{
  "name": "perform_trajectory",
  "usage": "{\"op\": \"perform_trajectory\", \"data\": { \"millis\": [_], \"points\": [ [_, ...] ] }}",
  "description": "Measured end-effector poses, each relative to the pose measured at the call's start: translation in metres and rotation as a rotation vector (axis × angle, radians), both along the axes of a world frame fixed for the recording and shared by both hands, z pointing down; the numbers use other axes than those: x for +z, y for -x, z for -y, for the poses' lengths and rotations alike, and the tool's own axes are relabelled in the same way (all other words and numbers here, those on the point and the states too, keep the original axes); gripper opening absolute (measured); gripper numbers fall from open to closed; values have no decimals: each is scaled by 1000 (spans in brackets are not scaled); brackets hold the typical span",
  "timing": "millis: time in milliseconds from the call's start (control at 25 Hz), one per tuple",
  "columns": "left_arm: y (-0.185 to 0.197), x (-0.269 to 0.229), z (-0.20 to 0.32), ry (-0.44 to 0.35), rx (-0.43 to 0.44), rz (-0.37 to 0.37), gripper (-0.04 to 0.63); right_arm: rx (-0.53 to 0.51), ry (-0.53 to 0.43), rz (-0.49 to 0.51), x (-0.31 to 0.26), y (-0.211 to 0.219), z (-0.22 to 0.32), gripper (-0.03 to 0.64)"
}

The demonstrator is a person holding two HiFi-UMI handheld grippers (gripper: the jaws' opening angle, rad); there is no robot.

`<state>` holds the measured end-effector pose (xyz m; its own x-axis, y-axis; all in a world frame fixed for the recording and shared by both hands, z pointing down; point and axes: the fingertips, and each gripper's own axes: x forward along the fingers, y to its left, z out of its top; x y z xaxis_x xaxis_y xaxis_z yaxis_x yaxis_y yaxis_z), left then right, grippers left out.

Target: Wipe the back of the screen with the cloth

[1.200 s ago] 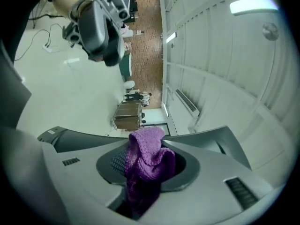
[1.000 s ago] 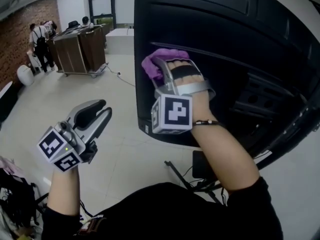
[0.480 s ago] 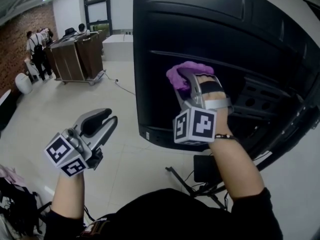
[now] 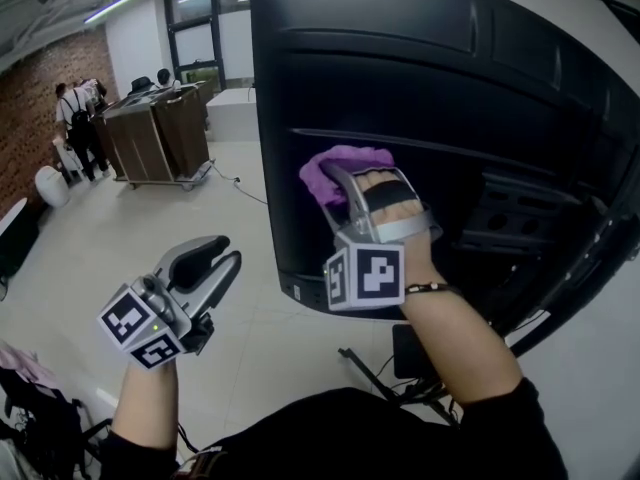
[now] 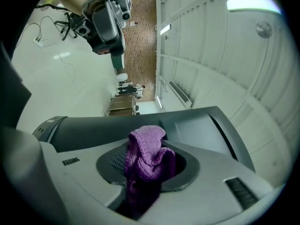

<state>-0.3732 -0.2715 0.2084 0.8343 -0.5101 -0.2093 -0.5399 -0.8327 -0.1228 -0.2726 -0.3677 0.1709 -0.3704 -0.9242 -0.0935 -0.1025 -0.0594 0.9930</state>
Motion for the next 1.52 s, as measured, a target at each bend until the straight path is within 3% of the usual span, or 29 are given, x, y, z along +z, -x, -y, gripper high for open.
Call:
{"op": "perform_trajectory", "data": {
  "millis": [200,360,600,760,1280,1400,1520],
  "points": [
    [-3,2,-4,-1,13,-3,101,66,-3,126,4,-54,-7,129],
    [-3,8,-2,17,13,-1,101,52,21,169,23,-50,-14,124],
    [-10,26,13,54,16,5,101,-73,69,-6,76,33,-8,125],
    [-10,33,14,75,18,4,101,-69,76,-81,92,50,7,126],
    [8,76,2,160,0,0,101,166,113,110,112,-124,-17,126],
    [6,84,3,177,6,-4,101,190,122,134,117,-138,-21,126],
    [-2,92,7,191,21,-2,101,138,124,117,120,-119,-25,126]
  ]
}}
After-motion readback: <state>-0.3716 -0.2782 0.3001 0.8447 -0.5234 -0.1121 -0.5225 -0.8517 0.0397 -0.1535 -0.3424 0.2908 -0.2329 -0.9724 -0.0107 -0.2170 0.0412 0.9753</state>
